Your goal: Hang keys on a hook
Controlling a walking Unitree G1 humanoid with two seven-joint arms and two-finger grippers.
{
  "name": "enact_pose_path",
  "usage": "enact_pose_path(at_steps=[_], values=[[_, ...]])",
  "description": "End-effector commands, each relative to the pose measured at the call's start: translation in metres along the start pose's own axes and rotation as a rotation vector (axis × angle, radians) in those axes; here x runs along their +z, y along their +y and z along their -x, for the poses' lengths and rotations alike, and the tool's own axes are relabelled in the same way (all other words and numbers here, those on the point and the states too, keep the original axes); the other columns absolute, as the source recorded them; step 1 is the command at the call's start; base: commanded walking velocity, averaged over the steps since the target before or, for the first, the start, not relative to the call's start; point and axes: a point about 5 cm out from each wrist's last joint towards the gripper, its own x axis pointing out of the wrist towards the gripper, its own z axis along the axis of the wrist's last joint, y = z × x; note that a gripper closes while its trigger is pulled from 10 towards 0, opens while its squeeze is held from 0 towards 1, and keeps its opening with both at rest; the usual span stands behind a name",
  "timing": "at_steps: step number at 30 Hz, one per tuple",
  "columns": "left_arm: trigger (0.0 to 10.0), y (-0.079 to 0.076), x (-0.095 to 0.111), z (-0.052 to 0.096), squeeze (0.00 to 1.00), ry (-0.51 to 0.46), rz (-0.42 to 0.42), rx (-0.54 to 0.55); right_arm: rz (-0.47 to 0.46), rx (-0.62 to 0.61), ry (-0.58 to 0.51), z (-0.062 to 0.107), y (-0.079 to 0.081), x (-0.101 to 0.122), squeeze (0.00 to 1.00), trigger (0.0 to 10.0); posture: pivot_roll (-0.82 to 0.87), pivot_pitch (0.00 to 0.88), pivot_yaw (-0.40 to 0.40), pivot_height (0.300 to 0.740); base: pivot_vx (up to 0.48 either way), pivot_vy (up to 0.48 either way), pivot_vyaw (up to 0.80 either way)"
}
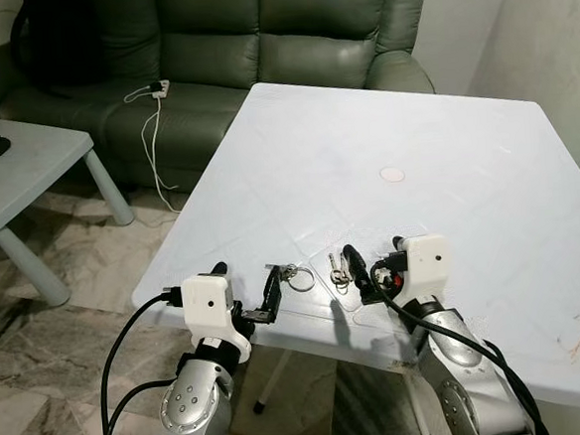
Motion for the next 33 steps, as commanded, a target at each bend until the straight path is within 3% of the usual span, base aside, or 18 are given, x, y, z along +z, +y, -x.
enact_pose_path(at_steps=[1,10,33], values=[[10.0,-0.004,0.003,0.001,0.0,-0.006,-0.008,-0.026,0.021,-0.018,0.011,0.002,-0.003,-0.001,0.0,10.0,0.01,0.047,-0.08,0.74,0.0,0.0,0.0],[10.0,-0.007,0.003,0.002,0.0,0.0,0.001,-0.033,0.128,-0.085,0.082,0.013,-0.022,-0.011,0.0,10.0,0.01,0.052,-0.078,0.74,0.0,0.0,0.0],[10.0,-0.008,0.004,0.001,0.0,-0.001,0.019,-0.027,0.128,-0.011,0.058,0.02,-0.017,-0.01,0.0,10.0,0.0,0.053,-0.079,0.74,0.0,0.0,0.0]])
